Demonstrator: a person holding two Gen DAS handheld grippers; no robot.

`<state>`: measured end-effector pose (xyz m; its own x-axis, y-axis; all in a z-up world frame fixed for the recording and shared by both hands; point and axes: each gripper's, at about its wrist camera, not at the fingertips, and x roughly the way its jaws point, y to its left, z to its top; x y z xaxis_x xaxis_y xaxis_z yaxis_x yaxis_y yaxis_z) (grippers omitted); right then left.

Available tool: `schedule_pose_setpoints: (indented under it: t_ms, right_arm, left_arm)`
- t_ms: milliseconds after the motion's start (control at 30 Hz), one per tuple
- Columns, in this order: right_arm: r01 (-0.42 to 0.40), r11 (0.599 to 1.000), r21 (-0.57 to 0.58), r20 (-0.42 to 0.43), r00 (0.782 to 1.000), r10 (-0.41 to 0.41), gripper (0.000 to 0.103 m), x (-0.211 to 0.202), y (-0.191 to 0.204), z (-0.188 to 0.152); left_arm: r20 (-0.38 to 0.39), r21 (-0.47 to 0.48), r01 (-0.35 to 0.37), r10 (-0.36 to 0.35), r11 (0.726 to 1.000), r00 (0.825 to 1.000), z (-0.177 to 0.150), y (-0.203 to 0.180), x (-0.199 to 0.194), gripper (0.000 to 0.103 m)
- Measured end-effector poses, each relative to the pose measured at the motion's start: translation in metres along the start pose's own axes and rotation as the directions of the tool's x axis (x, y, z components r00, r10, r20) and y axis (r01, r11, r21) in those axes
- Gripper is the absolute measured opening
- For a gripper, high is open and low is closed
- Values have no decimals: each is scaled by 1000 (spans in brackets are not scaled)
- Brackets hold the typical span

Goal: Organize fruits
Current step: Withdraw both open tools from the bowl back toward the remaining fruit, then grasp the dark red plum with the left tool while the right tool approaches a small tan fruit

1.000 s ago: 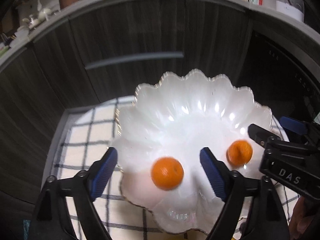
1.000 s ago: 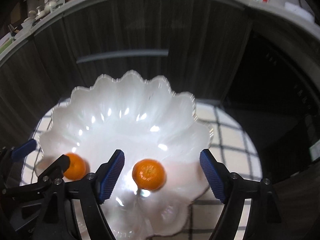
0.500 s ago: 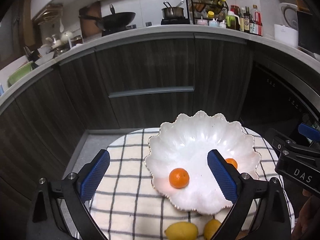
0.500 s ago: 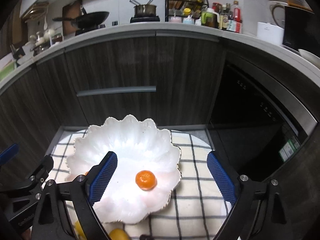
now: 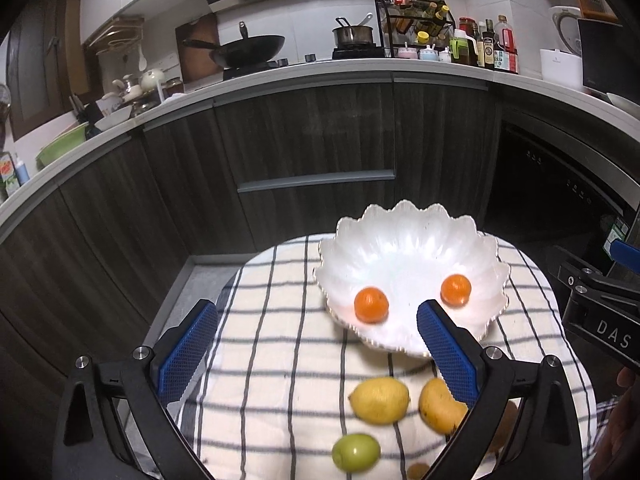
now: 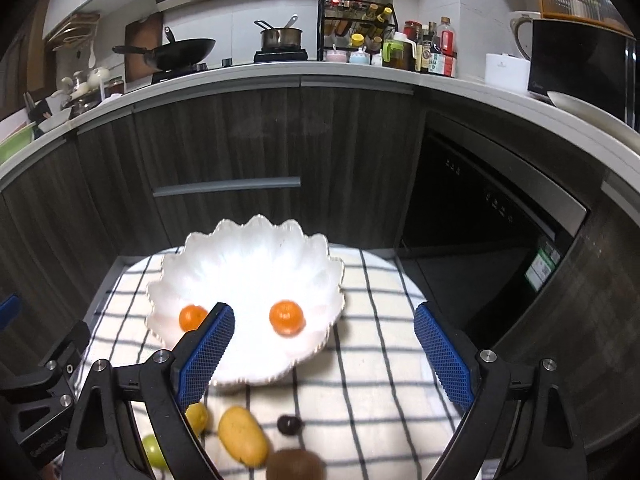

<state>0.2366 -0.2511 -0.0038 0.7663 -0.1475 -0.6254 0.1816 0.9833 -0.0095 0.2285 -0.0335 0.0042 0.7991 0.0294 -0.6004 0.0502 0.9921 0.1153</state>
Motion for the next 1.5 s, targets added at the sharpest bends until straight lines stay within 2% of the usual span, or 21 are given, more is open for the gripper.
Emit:
schedule_pose_setpoints:
  t_ms: [267,467,667,900,967,1133,1367,1500]
  right_arm:
    - [5,1000,-3,-16,1000,-5,92,-24,-12,-40]
    - [4,1000,-13,-48,999,-4,92,-34,-21,-71]
    - [-11,1000,-1,-93,996,11,92,-39,-31,-99]
    - [1,1000,4,-141,990,0,92,-40,-45,-130]
    - [7,1000,10,-160,987,-5,92,-38,-48,-138]
    - [19,1000,20,-199,980,-15,92,-35,-55,-154]
    - [20,999,27,-239,971,-13,92,-29,-58,-167]
    - [26,999,31,-259,966,-17,92,-24,-60,-172]
  left_arm:
    - [-19,-5,14,-14,1000,1000,-48,-8,-23,101]
    - [2,-6,50,-50,999,999,-78,-17,-39,101]
    - [-33,-2,102,-102,995,994,-104,-29,-42,101]
    - [-58,35,118,-116,992,992,-127,-48,-38,100]
    - [-71,43,132,-129,990,989,-136,-54,-36,98]
    - [-116,70,167,-158,983,981,-156,-67,-27,83]
    - [-155,83,199,-185,976,970,-176,-78,-18,80]
    - [-185,93,212,-193,973,964,-185,-84,-11,67]
